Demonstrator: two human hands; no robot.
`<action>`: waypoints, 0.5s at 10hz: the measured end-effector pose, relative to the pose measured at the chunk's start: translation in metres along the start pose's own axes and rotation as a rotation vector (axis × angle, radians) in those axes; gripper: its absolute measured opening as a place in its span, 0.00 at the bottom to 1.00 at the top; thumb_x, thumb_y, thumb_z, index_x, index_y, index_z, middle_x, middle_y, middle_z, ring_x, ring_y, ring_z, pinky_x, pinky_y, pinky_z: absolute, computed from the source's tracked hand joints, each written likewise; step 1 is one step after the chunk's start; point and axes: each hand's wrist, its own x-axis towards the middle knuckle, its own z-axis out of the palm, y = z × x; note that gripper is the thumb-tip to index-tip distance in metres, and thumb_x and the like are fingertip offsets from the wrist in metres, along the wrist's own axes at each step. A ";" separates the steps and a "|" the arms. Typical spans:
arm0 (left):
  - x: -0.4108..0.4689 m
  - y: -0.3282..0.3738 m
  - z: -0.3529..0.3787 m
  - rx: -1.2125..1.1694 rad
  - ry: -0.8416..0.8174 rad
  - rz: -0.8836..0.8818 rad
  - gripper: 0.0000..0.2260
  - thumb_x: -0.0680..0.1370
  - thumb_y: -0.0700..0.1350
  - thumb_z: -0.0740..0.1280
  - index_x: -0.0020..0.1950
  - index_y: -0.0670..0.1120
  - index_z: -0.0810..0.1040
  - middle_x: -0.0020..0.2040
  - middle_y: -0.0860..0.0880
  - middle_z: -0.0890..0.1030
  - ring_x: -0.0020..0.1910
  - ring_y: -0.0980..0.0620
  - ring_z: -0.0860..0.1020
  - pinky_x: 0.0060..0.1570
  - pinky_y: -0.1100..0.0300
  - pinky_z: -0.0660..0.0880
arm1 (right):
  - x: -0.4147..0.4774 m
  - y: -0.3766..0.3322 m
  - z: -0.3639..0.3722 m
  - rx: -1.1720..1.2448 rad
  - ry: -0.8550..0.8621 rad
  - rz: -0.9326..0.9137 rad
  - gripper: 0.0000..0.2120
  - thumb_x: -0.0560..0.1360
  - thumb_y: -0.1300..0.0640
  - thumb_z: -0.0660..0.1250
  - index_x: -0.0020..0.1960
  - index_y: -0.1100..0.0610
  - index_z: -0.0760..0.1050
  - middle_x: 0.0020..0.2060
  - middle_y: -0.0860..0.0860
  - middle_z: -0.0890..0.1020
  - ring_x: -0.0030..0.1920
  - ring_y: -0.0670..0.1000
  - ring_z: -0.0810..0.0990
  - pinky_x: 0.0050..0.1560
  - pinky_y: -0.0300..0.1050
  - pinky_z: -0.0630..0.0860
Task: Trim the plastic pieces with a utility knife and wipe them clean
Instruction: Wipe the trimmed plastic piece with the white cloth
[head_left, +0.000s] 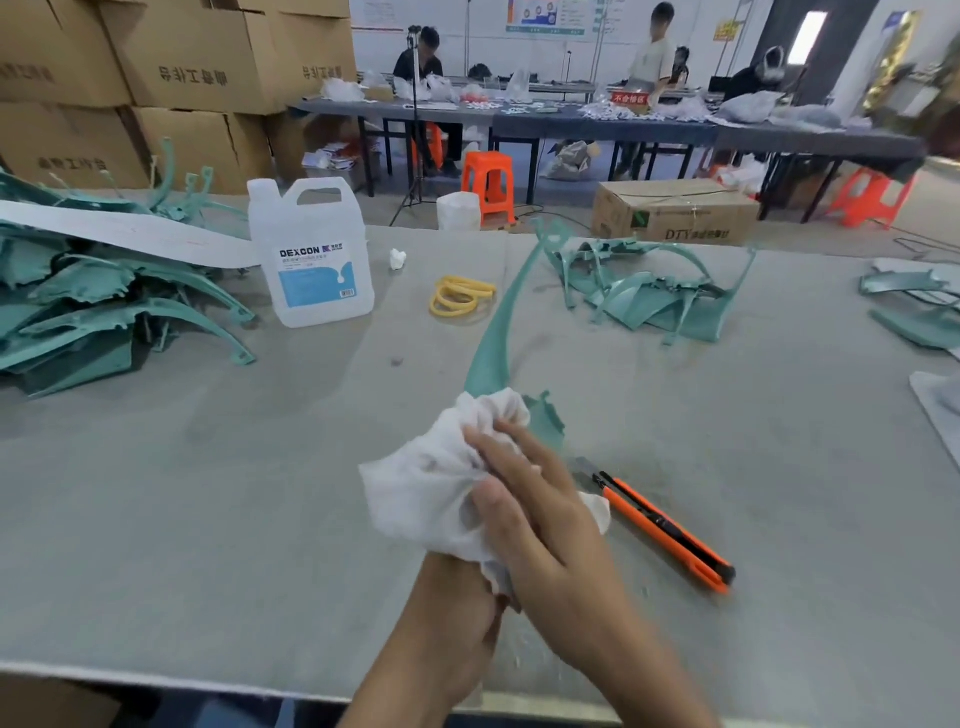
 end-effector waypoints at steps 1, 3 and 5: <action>0.011 -0.003 0.002 0.065 -0.017 0.143 0.20 0.79 0.34 0.63 0.71 0.39 0.69 0.66 0.45 0.77 0.52 0.72 0.78 0.64 0.65 0.73 | -0.002 0.013 -0.001 -0.115 0.037 -0.035 0.14 0.81 0.41 0.61 0.66 0.28 0.72 0.68 0.35 0.71 0.73 0.44 0.68 0.71 0.34 0.63; 0.018 -0.004 0.005 0.025 0.082 0.309 0.28 0.72 0.34 0.65 0.72 0.49 0.73 0.59 0.47 0.84 0.56 0.52 0.82 0.56 0.53 0.80 | 0.016 0.021 -0.013 -0.089 0.166 0.111 0.08 0.82 0.54 0.61 0.52 0.42 0.74 0.52 0.43 0.72 0.55 0.44 0.74 0.55 0.40 0.70; 0.017 0.000 -0.008 0.238 0.042 0.244 0.11 0.79 0.34 0.65 0.57 0.47 0.79 0.48 0.51 0.86 0.51 0.52 0.83 0.52 0.47 0.81 | 0.013 -0.011 -0.021 -0.066 0.011 -0.103 0.08 0.81 0.52 0.64 0.57 0.46 0.79 0.55 0.46 0.76 0.60 0.49 0.77 0.60 0.37 0.71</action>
